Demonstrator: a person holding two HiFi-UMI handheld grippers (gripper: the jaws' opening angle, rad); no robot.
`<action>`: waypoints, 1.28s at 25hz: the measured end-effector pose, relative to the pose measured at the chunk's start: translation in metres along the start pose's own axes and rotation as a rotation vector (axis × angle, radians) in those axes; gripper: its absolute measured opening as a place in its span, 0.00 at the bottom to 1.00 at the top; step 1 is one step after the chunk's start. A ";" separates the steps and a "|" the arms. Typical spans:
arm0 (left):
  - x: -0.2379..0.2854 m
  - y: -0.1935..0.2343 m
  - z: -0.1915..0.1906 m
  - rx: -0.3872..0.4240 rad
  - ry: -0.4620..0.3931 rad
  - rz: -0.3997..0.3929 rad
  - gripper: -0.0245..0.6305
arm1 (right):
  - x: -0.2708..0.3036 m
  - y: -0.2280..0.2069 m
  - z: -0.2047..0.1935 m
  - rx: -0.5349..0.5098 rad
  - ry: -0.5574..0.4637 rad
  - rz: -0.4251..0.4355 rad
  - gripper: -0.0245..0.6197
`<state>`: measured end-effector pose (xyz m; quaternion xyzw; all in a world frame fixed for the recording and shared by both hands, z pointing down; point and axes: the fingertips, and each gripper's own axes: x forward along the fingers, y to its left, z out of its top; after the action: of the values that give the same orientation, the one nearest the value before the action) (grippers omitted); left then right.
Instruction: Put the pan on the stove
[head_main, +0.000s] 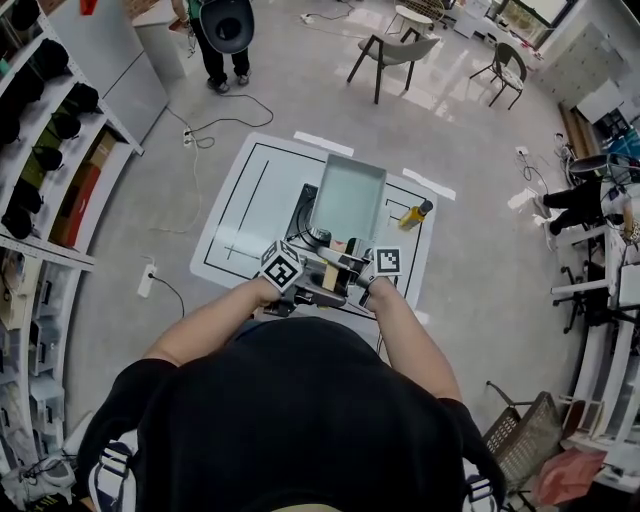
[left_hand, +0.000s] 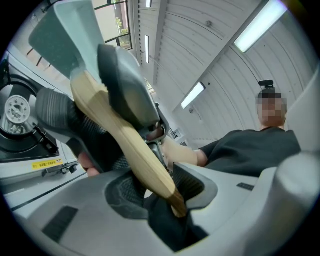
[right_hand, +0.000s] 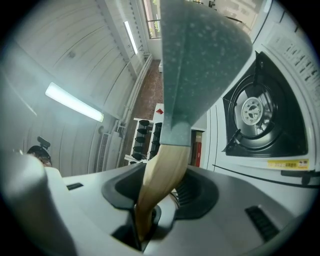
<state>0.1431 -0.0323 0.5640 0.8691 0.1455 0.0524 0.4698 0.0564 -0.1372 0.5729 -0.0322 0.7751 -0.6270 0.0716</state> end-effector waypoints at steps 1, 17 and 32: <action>-0.004 -0.001 0.000 0.001 0.005 -0.004 0.27 | 0.003 -0.001 0.001 0.000 -0.007 -0.005 0.30; -0.043 -0.015 0.001 0.009 0.074 -0.031 0.27 | 0.039 0.010 0.011 -0.031 -0.084 -0.006 0.30; -0.062 -0.017 -0.005 0.004 0.106 -0.053 0.27 | 0.053 0.006 0.010 -0.034 -0.121 -0.030 0.30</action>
<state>0.0793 -0.0382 0.5553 0.8619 0.1932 0.0857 0.4609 0.0058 -0.1535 0.5613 -0.0830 0.7791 -0.6118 0.1081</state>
